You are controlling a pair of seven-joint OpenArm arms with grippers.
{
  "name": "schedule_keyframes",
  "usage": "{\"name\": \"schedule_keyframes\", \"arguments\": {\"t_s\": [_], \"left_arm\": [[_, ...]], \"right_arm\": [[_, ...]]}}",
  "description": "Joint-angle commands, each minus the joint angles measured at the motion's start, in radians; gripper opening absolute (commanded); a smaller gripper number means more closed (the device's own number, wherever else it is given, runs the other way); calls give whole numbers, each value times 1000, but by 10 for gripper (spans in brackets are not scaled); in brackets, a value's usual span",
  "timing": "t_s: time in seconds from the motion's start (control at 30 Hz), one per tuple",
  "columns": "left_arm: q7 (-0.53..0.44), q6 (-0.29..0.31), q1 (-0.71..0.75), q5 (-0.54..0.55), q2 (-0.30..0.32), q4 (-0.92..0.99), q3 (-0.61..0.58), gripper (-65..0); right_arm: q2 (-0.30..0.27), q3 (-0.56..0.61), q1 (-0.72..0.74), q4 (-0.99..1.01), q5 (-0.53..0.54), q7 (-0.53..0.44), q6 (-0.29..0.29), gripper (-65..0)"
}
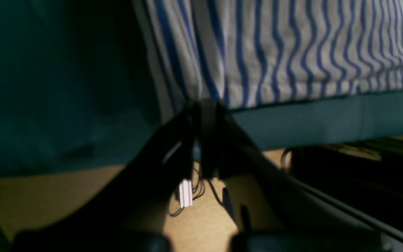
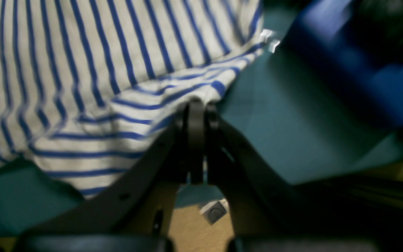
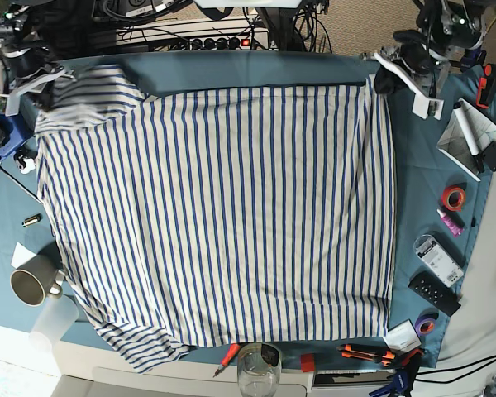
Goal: Fold the T-shirt properly
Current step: 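Pull the shoulder edges apart with both grippers to straighten the shirt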
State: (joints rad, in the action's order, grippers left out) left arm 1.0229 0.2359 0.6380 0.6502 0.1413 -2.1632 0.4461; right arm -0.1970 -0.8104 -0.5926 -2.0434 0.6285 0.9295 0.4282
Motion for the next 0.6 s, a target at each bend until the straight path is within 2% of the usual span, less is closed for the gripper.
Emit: {"name": "schedule_keyframes", "arguments": {"t_s": [0.0, 0.13, 0.3, 0.4, 0.5, 0.57], "left_arm": [[-10, 2, 14, 0, 6, -32, 2, -650], [-9, 2, 38, -4, 6, -71, 3, -650], [-9, 2, 61, 3, 6, -90, 67, -650], [1, 3, 66, 50, 6, -93, 143, -650], [27, 58, 66, 103, 6, -93, 224, -650], [44, 63, 66, 154, 6, -93, 272, -650]], "right_arm": [[-16, -27, -4, -34, 11, -11, 0, -650], [-16, -116, -6, -83, 32, 19, -5, -650], [-16, -275, -6, -89, 152, 97, -5, -650], [-16, -357, -6, -89, 193, 135, -1, -650], [-16, -398, -9, -89, 230, 172, 2, -650], [-16, -401, -9, -89, 247, 202, 26, -650]]}}
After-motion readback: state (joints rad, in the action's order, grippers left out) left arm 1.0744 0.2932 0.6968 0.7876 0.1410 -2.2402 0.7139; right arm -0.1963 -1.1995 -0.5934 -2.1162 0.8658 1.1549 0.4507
